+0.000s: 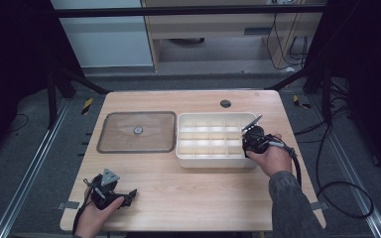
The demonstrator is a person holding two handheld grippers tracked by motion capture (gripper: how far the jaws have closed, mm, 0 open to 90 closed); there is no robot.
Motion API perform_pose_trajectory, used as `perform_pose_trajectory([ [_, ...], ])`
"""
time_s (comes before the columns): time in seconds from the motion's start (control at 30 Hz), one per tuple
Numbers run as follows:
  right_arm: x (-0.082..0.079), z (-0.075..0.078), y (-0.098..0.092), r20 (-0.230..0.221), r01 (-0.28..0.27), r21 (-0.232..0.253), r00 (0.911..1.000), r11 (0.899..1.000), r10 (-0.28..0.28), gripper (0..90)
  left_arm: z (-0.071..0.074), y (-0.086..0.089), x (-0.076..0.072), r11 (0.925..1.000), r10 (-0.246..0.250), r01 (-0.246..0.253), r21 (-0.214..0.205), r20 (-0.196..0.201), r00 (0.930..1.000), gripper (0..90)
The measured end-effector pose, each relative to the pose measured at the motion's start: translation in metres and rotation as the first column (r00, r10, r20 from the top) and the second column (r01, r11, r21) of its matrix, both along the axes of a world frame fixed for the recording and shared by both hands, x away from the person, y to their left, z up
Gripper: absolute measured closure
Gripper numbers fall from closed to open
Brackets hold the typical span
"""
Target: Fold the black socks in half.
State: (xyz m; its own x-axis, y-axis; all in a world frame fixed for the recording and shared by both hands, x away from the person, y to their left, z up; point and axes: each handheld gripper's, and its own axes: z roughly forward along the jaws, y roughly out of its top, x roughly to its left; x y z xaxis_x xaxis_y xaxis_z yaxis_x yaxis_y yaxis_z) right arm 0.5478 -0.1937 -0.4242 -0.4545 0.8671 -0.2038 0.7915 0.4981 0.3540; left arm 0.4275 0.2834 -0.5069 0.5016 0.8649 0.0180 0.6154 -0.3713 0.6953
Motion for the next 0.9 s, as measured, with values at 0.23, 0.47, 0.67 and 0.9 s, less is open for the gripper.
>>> perform_pose_trajectory([
  [0.23, 0.001, 0.004, -0.003, 0.003, -0.001, 0.024, 1.0, 1.0, 0.001, 57.2, 0.0, 0.0, 0.0, 1.0, 0.0, 0.0, -0.001, 0.0, 1.0, 1.1],
  [0.47, 0.0, 0.01, -0.003, 0.013, 0.002, 0.048, 0.9999, 0.999, -0.003, 51.7, 0.0, 0.0, 0.0, 1.0, 0.001, -0.001, -0.002, -0.001, 1.0, 1.0],
  [0.67, -0.003, 0.018, -0.003, 0.026, 0.001, 0.056, 0.9997, 0.998, -0.002, 48.2, 0.0, 0.0, 0.0, 1.0, 0.0, 0.0, -0.002, -0.002, 1.0, 1.1],
  [0.9, -0.005, 0.027, -0.007, 0.041, -0.006, 0.072, 0.9991, 0.997, 0.003, 46.0, 0.0, 0.0, 0.0, 1.0, 0.0, 0.0, -0.002, -0.002, 1.0, 1.1],
])
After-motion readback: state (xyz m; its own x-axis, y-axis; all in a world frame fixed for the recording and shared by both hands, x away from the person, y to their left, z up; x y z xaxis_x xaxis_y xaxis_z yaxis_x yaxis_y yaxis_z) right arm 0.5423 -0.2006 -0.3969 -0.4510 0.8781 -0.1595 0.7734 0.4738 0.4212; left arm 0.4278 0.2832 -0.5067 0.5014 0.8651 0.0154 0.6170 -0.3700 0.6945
